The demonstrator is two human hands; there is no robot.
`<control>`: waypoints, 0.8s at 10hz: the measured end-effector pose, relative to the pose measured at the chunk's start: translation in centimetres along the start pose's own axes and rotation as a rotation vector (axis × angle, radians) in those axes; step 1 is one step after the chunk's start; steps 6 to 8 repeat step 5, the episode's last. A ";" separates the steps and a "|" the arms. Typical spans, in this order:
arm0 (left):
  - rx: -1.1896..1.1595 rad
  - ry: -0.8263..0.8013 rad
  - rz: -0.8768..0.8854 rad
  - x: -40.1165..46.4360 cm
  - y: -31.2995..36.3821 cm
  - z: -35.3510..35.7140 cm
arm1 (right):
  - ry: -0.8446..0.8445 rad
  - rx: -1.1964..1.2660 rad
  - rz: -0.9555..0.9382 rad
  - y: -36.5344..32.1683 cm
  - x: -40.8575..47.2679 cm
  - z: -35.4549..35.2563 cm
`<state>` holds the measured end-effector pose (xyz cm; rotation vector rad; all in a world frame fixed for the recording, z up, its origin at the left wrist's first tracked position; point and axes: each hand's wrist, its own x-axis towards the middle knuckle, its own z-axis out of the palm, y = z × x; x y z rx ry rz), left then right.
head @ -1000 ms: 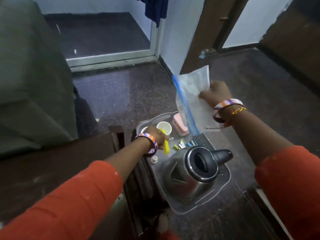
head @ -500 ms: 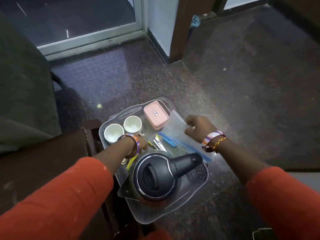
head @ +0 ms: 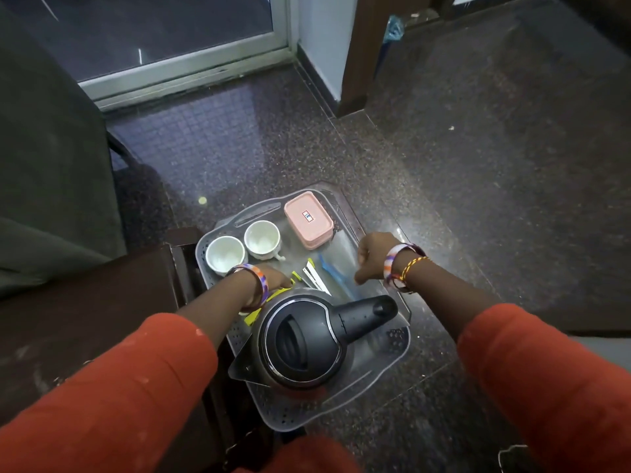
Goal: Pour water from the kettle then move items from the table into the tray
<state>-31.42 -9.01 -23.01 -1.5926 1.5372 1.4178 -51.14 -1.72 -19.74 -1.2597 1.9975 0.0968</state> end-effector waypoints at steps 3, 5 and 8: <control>-0.179 -0.015 0.057 -1.6 0.1 -0.6 | -0.017 -0.131 -0.005 -0.5 -1.1 -0.8; -0.340 0.076 0.241 -4.5 -0.1 -1.6 | 0.153 -0.161 -0.032 -3.8 -3.5 -3.5; -0.340 0.076 0.241 -4.5 -0.1 -1.6 | 0.153 -0.161 -0.032 -3.8 -3.5 -3.5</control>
